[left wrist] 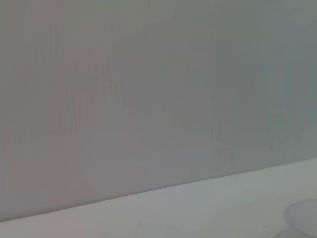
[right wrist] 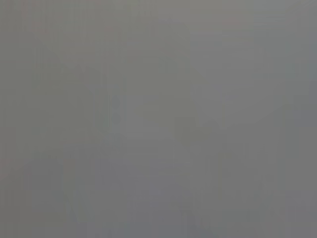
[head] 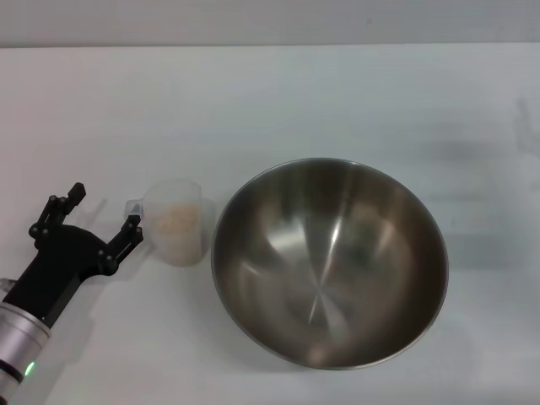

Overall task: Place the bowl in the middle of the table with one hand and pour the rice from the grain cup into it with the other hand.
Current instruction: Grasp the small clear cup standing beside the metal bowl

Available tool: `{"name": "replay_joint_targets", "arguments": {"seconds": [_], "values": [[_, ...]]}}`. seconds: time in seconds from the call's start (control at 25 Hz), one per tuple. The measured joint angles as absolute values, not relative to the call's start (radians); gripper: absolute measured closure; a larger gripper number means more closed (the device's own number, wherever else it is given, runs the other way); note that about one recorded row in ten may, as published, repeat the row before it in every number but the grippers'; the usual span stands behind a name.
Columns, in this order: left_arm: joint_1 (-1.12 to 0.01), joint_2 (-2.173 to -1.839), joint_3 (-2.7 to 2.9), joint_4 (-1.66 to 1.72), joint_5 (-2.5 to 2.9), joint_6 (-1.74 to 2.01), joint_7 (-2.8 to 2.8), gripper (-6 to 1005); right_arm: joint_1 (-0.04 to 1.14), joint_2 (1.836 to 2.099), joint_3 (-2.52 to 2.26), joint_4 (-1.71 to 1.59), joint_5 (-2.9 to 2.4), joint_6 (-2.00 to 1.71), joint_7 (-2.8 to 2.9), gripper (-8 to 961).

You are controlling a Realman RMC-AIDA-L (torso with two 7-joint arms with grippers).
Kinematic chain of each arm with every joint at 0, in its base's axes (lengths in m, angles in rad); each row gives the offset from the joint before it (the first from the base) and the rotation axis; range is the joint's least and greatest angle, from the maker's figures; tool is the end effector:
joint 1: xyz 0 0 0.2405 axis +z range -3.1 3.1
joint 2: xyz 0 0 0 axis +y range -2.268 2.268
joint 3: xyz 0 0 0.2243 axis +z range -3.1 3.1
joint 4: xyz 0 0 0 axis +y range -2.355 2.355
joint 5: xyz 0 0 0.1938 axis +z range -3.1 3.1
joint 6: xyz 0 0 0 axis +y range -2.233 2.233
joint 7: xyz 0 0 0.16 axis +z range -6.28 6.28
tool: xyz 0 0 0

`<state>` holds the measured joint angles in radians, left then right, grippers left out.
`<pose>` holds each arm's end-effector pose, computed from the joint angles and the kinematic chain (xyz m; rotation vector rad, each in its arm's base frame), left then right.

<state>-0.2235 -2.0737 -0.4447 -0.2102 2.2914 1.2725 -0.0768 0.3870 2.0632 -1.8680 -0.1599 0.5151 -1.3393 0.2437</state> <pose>-0.2977 0.2398 -0.0455 -1.9140 -0.4709 -0.6321 0.2914 0.3191 0.0577 -1.4187 0.4614 0.8527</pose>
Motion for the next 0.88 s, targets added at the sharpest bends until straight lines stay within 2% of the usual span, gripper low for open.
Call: {"name": "replay_joint_targets", "arguments": {"seconds": [0.44, 0.8, 0.88], "values": [[-0.24, -2.074, -0.46, -0.216, 2.29, 1.251, -0.077, 142, 0.404, 2.064, -1.868, -0.16, 0.515, -1.324, 0.244, 479], [-0.238, -2.074, -0.46, -0.22, 2.29, 1.258, -0.079, 579, 0.406, 2.065, -1.868, -0.16, 0.516, -1.315, 0.244, 480], [-0.238, -2.074, -0.46, -0.221, 2.29, 1.259, -0.081, 620, 0.406, 2.065, -1.868, -0.159, 0.515, -1.314, 0.245, 480]]}}
